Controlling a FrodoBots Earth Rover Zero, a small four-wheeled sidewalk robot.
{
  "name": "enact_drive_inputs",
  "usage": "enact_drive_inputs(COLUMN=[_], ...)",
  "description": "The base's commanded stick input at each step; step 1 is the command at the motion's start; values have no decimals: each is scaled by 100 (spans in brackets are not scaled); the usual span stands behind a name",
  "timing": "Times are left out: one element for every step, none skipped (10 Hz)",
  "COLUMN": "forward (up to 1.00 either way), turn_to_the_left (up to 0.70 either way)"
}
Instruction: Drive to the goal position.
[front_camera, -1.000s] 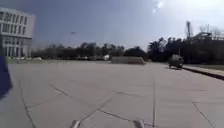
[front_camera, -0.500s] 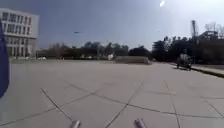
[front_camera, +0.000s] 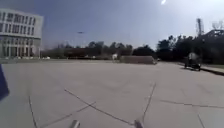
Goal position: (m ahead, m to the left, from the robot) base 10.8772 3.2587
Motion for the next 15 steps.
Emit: enact_drive_inputs(forward=[100,100,100,100,100,100,100,100,100,100,100,100,100,100,100], turn_to_the_left=[0,0,0,0,0,0,0,0,0,0,0,0,0,0,0])
